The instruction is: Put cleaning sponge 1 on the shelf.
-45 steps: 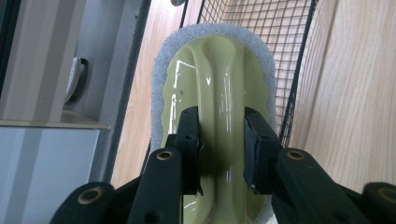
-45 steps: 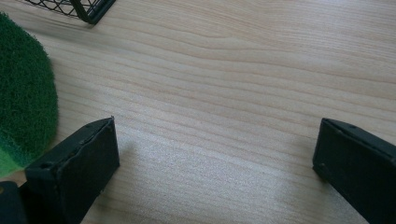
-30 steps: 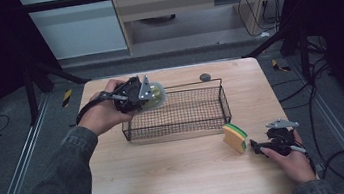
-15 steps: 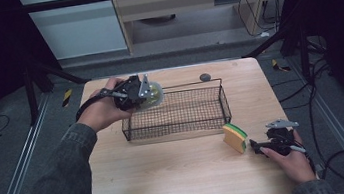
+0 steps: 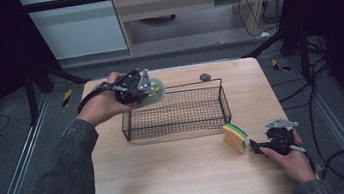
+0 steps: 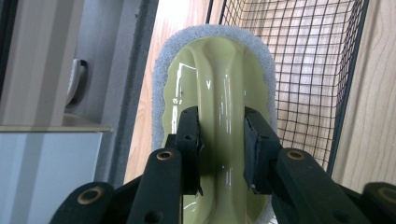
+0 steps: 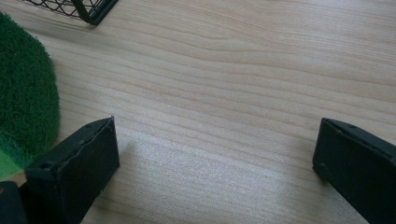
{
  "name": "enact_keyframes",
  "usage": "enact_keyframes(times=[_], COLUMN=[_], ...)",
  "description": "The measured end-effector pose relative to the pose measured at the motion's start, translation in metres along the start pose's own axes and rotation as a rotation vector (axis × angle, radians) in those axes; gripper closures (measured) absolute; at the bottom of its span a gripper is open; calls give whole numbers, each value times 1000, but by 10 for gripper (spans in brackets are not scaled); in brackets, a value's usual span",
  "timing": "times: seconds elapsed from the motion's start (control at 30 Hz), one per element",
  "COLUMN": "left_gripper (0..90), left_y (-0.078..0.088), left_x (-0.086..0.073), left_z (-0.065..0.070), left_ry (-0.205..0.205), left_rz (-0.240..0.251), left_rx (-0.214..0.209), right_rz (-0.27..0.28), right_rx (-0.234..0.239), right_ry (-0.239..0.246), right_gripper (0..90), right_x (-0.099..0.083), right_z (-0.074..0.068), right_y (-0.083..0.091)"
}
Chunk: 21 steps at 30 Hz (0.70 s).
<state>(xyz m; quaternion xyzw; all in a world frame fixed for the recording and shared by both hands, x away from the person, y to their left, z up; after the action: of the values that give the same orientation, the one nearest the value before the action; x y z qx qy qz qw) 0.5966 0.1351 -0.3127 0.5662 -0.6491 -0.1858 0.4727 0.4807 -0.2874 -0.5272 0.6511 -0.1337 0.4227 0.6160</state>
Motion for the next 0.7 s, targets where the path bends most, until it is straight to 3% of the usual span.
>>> enact_keyframes(times=[0.7], left_gripper=[704], left_y=[-33], left_x=[-33], left_z=[8], left_ry=[37], left_rz=[-41], left_rx=[-52], right_rz=[0], right_rx=[4], right_ry=[-4], right_gripper=[6], right_x=[0], right_z=[0], right_y=[0])
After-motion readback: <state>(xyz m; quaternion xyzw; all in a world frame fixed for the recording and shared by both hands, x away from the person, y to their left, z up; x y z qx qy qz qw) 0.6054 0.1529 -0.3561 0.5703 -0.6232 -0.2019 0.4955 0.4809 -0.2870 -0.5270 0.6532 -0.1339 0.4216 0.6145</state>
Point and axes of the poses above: each handheld gripper's, and its own axes: y roughly backward along the jaws, x roughly out of its top, z roughly to its right, the point moved 2 cm from there along -y, roughly forward along the jaws, and after that the axes turned 9 degrees about y, right-handed, at the moved point
